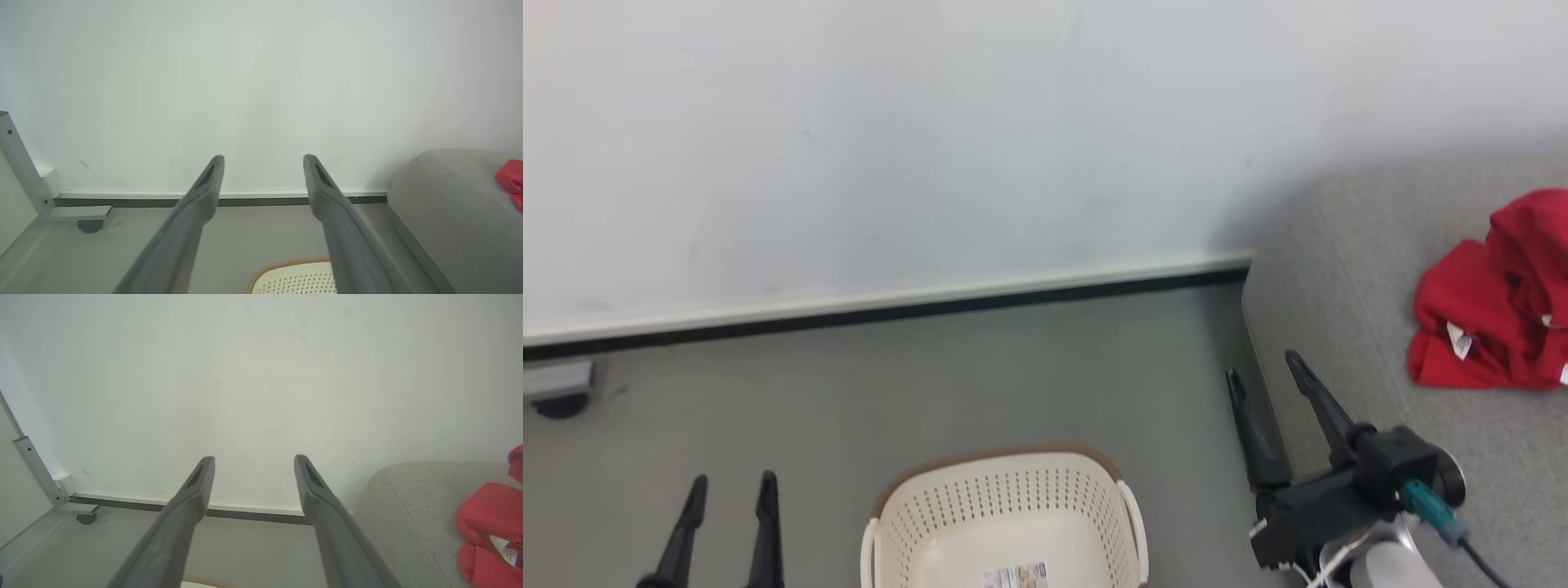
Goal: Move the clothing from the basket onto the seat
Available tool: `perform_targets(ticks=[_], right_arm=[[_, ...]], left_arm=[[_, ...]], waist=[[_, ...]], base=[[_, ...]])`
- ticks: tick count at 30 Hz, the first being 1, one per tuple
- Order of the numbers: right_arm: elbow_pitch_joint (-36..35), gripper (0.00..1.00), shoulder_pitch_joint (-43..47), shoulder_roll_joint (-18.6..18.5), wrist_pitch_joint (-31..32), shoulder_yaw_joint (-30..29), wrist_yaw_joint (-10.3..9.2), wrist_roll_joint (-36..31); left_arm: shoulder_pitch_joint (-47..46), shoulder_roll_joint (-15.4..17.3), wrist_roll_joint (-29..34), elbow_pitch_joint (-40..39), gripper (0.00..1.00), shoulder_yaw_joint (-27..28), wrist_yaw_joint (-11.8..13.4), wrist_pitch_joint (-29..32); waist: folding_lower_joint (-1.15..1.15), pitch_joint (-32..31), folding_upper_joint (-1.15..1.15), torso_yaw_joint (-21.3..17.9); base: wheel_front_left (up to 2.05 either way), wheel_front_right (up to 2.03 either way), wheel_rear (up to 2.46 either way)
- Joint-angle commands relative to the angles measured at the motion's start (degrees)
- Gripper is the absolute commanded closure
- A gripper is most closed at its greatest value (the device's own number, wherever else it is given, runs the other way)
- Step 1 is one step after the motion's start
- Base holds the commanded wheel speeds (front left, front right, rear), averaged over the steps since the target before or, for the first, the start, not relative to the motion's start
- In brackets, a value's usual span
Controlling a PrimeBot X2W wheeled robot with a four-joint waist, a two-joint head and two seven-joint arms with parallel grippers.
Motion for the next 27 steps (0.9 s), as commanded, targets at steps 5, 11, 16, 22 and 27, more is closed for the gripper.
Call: perform_targets(ticks=[5,11,16,22,27], right_arm=[[-2.3,0.0,4.8,1.4,-0.1,-1.7,-0.04,-1.3],[-4.0,0.0,9.1,1.6,-0.1,-1.6,-0.04,-2.0],[-5.2,0.0,12.4,1.9,-0.1,-1.4,-0.04,-3.8],[-5.7,0.0,15.2,2.7,-0.1,-1.8,-0.04,-4.3],[-5.8,0.0,15.6,2.8,-0.1,-1.6,-0.04,-4.2]], left_arm=[[5.1,-3.2,3.2,-0.9,0.0,2.6,-3.2,-0.3],[8.6,-6.0,6.7,-1.0,0.0,4.8,-6.9,-0.3],[11.7,-7.9,9.1,-0.2,0.0,6.2,-8.9,-0.3],[13.5,-9.3,11.2,0.3,0.0,7.4,-9.7,-0.3],[13.6,-10.0,12.0,0.4,0.0,8.3,-10.1,-0.3]], waist=[[0.02,-4.4,0.01,0.8],[0.02,-6.4,0.01,0.1],[0.02,-7.5,0.01,-0.2],[0.02,-8.2,0.01,-0.7],[0.02,-8.2,0.01,-1.1]], base=[[0.0,0.0,0.0],[0.0,0.0,0.0],[0.0,0.0,0.0],[0.0,0.0,0.0],[0.0,0.0,0.0]])
